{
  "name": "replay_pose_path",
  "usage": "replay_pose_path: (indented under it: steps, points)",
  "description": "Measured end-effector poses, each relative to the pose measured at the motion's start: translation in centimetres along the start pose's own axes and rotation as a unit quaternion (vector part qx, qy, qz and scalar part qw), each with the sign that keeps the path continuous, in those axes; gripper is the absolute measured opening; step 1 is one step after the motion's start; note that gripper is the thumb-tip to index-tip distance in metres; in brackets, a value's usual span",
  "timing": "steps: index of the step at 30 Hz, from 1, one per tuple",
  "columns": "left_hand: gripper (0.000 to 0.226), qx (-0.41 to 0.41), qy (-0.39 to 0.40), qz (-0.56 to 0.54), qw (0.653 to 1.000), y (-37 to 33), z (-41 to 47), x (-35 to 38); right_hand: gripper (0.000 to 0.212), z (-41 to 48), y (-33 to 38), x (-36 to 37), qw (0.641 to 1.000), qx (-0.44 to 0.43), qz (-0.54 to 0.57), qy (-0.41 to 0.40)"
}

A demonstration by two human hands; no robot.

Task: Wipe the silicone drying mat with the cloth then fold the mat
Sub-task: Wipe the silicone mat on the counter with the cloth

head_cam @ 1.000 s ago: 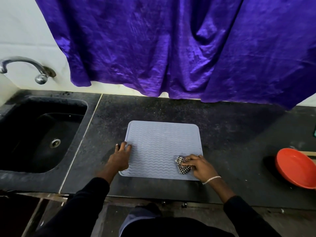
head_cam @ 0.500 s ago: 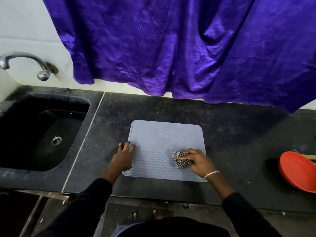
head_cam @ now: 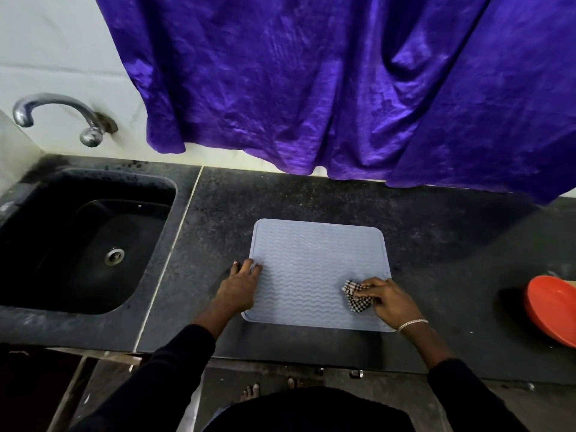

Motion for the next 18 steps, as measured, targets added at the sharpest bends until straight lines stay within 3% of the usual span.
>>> replay_pose_path:
  steps: [4,9,18]
  points:
    - [0.09,0.009,0.001,0.004,1.0,0.3,0.3,-0.3,0.062,2.2,3.9,0.1,0.999,-0.028,0.028,-0.027]
    - [0.091,0.021,-0.003,0.008,1.0,0.8,0.5,-0.6,0.058,4.6,8.6,2.8,0.997,-0.065,0.028,0.011]
    - [0.095,0.018,0.011,0.005,1.0,0.8,0.4,-0.4,0.06,1.5,3.6,1.8,0.999,-0.016,-0.025,0.039]
Point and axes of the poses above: each hand's wrist, its own z-axis towards the middle knuckle, its own x-axis out of the palm, y = z × x, the point moved 7 cm from there along z, towards the middle knuckle, and after that the axes turned 12 degrees about -x, right-handed, at the moved point
